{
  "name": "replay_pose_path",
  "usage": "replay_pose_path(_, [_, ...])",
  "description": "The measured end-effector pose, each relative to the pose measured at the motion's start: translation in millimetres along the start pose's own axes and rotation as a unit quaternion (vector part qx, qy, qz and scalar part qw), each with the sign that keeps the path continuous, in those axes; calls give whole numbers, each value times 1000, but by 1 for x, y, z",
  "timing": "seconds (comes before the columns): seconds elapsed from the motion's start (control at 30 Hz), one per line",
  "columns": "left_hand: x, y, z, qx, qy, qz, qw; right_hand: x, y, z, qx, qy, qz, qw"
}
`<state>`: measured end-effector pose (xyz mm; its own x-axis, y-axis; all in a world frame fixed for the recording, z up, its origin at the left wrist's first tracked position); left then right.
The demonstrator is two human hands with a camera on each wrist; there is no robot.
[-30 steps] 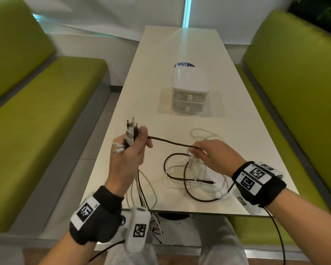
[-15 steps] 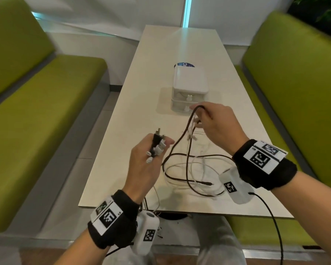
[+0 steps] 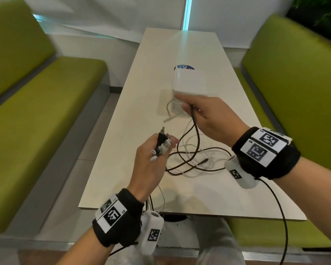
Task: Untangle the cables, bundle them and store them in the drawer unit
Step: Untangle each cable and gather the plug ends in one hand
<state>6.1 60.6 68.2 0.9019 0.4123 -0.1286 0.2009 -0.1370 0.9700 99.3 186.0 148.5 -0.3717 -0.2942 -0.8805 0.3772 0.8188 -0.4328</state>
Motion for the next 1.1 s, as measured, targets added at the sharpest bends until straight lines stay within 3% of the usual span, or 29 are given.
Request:
replay_pose_path(0.13, [1,0,-6,-9,-5,33,999,-4,-18,1,6,-26,-20,999])
replay_pose_path(0.3, [17,11,-10,17,-65,27,997,-4,-42,1,-6,-47,-146,988])
replay_pose_path(0.47, [12,14,-11,34,-21,23,999,9,-34,5,-5,-38,-105,994])
replay_pose_path(0.6, [11,13,-6,19,-17,32,999,24,-27,14,-3,-36,-160,986])
replay_pose_path(0.67, [13,12,-3,-2,-15,31,999,28,-22,18,26,-20,-222,975])
replay_pose_path(0.8, [15,7,0,-30,-57,35,997,30,-11,28,91,4,-381,920])
replay_pose_path(0.9, [14,-2,4,-37,-87,-12,995,32,-4,37,79,5,-393,916])
replay_pose_path(1.0, [5,-10,6,-61,-48,64,995,55,6,48,62,-89,-327,939])
replay_pose_path(1.1, [-5,-1,7,-43,-5,155,987,99,27,70,106,-269,-149,946])
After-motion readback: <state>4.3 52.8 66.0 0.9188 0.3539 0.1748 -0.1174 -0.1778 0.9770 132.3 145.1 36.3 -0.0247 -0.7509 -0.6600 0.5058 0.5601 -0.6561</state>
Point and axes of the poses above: each hand's wrist, its own z-axis away from the middle knuckle, its own x-axis out of the palm, y = z × x, the point moved 6 cm from there along -z, towards the middle knuckle, and after that the axes turned 7 degrees about -y, right-handed, at the moved point
